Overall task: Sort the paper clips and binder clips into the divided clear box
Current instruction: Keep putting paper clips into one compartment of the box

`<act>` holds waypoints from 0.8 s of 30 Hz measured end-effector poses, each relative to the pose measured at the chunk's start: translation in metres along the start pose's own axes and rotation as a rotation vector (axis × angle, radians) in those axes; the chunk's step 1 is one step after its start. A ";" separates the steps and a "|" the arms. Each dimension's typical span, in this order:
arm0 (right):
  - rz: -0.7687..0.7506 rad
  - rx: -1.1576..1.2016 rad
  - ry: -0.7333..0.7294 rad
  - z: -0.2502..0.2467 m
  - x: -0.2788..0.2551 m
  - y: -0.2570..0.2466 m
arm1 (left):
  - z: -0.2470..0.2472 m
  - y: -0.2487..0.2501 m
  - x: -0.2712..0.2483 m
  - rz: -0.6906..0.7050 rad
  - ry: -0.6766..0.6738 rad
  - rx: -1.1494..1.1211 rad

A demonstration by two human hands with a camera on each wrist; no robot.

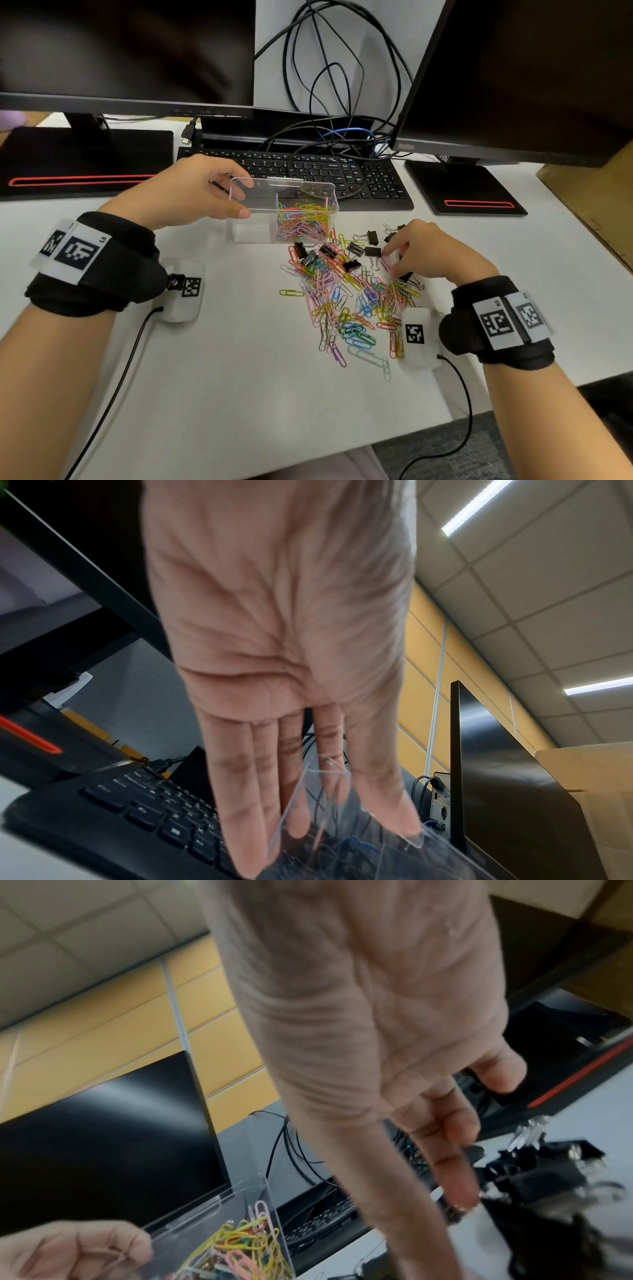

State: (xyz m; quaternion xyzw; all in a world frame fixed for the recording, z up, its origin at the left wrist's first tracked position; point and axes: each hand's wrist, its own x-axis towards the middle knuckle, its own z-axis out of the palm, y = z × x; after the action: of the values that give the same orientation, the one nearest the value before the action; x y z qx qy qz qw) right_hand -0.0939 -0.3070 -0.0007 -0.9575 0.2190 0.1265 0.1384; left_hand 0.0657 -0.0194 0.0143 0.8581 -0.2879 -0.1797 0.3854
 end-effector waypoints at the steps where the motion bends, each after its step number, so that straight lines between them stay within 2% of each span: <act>1: -0.024 0.009 -0.018 0.000 -0.001 -0.001 | 0.000 -0.001 0.000 -0.001 0.000 -0.001; 4: -0.062 0.033 -0.044 -0.004 -0.006 -0.003 | 0.000 -0.002 0.001 0.002 0.001 -0.011; 11: -0.017 -0.110 -0.068 -0.002 -0.013 -0.010 | 0.000 -0.003 0.001 0.010 -0.005 -0.031; 14: -0.076 -0.043 -0.114 -0.004 -0.018 -0.017 | 0.001 -0.002 0.002 0.011 -0.006 -0.027; 19: 0.002 -0.092 -0.105 -0.007 -0.020 -0.020 | 0.000 -0.003 0.002 0.014 -0.005 -0.020; 24: -0.061 -0.039 -0.148 -0.001 -0.024 -0.031 | 0.000 -0.004 0.002 0.009 -0.003 -0.025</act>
State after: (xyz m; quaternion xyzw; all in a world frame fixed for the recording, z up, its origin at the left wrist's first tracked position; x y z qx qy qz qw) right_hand -0.1009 -0.2714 0.0138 -0.9543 0.1767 0.1968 0.1394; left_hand 0.0686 -0.0187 0.0115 0.8517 -0.2901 -0.1828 0.3962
